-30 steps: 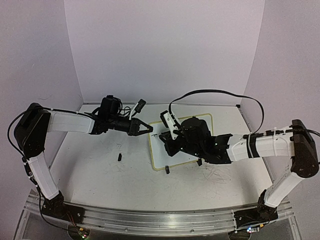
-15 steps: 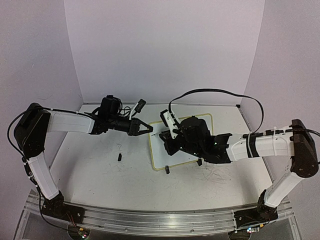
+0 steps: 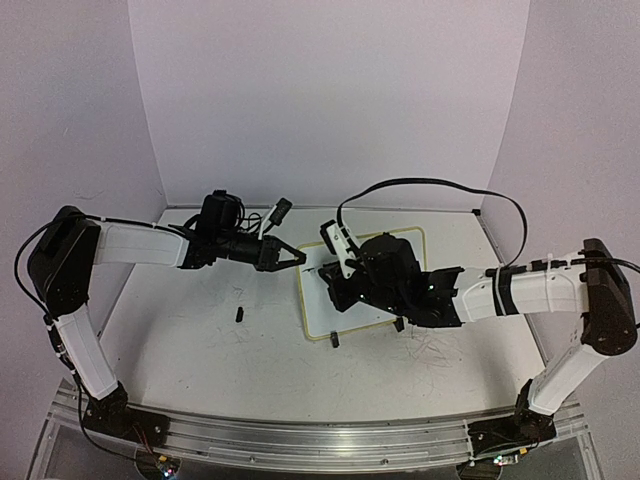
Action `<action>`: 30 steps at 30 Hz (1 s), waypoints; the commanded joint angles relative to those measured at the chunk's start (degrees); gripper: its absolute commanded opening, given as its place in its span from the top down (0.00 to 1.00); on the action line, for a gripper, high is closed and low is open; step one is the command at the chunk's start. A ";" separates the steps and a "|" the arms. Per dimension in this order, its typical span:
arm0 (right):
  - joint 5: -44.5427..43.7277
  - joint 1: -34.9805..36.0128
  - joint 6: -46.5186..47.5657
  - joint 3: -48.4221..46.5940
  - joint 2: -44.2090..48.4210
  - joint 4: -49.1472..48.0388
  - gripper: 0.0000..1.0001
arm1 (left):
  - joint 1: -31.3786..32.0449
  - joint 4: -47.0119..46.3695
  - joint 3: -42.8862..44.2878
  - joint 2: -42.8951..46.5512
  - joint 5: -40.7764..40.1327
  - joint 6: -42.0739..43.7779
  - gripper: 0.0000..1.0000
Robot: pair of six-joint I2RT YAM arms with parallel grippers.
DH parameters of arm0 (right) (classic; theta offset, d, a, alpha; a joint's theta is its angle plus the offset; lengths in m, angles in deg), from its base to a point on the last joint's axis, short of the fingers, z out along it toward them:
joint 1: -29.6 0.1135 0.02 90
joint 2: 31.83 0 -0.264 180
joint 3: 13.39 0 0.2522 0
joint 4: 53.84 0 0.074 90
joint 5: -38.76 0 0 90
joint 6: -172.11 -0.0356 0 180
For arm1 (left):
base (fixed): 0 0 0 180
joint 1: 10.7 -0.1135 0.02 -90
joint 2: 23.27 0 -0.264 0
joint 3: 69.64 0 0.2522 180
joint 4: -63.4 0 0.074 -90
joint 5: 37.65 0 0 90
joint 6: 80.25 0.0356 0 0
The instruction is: Write a sentence on the whiteboard
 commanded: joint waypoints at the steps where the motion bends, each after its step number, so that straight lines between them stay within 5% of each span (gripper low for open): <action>1: -0.81 0.00 -0.99 -0.21 -0.30 0.39 1.00 | 0.30 -0.47 -0.17 2.59 -0.40 0.89 1.00; 30: 0.66 0.53 -3.72 2.71 -0.02 1.14 1.00 | 0.28 -0.42 -0.13 2.53 -0.33 0.89 1.00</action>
